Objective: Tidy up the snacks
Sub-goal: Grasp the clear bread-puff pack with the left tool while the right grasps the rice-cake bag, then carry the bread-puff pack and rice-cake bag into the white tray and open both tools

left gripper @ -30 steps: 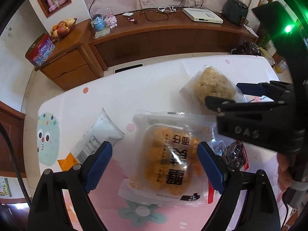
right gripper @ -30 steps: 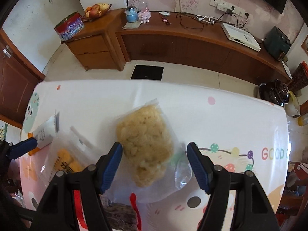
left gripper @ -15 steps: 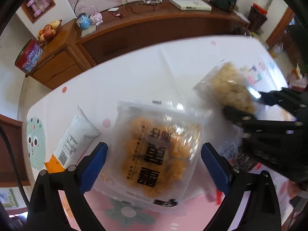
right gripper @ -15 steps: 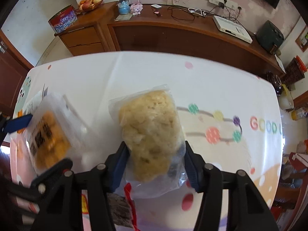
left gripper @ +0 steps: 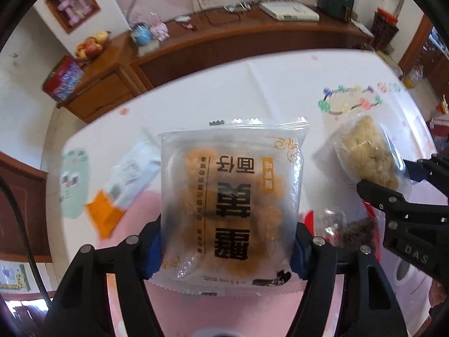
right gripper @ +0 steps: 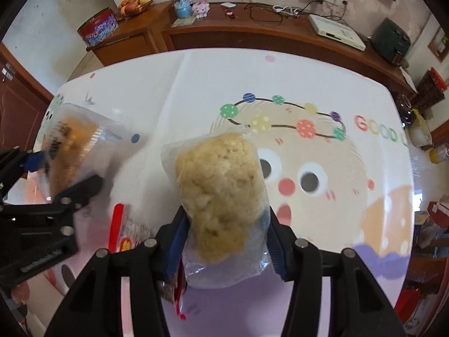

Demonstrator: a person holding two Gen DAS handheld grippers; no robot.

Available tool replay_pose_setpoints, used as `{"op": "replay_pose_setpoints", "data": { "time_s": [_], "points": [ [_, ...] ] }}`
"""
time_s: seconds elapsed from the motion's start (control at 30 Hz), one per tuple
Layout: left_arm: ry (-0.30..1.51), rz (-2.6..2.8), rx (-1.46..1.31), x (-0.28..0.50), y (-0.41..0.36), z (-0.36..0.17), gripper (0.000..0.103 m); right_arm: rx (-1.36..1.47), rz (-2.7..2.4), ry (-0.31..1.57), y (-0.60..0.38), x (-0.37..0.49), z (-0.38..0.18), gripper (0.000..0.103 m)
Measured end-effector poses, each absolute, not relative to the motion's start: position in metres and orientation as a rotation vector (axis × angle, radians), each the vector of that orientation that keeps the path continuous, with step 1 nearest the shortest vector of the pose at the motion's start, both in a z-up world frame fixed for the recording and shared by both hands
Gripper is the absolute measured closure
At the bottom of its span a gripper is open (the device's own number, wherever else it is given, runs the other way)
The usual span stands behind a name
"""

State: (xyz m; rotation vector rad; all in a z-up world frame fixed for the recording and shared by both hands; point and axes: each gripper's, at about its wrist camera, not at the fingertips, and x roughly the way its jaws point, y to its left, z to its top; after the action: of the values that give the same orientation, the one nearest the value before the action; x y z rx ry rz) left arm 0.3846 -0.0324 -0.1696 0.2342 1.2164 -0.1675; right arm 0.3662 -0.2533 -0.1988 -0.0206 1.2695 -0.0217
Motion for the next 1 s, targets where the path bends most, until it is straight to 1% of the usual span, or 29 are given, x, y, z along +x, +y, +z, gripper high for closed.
{"op": "replay_pose_setpoints", "data": {
  "time_s": [0.2, 0.33, 0.43, 0.67, 0.8, 1.0],
  "points": [
    [1.134, -0.12, 0.211, 0.337, -0.003, -0.098, 0.034, 0.033, -0.041, 1.186, -0.25, 0.326, -0.137, 0.051],
    [1.096, -0.101, 0.167, 0.281, 0.021, -0.051, 0.033, 0.041, -0.005, 1.131, -0.234, 0.283, -0.092, 0.051],
    [1.081, -0.091, 0.133, 0.243, 0.034, -0.03, 0.033, 0.044, 0.039, 1.081, -0.218, 0.243, -0.062, 0.051],
    [1.03, -0.093, 0.041, 0.15, 0.064, 0.0, 0.032, 0.077, 0.13, 1.005, -0.188, 0.164, -0.021, 0.051],
    [0.981, -0.102, 0.021, 0.103, 0.066, 0.008, 0.03, 0.1, 0.185, 0.97, -0.174, 0.127, -0.008, 0.051],
    [0.926, -0.111, -0.05, 0.06, 0.063, 0.006, 0.028, 0.1, 0.241, 0.901, -0.159, 0.083, 0.004, 0.051]
  ]
}}
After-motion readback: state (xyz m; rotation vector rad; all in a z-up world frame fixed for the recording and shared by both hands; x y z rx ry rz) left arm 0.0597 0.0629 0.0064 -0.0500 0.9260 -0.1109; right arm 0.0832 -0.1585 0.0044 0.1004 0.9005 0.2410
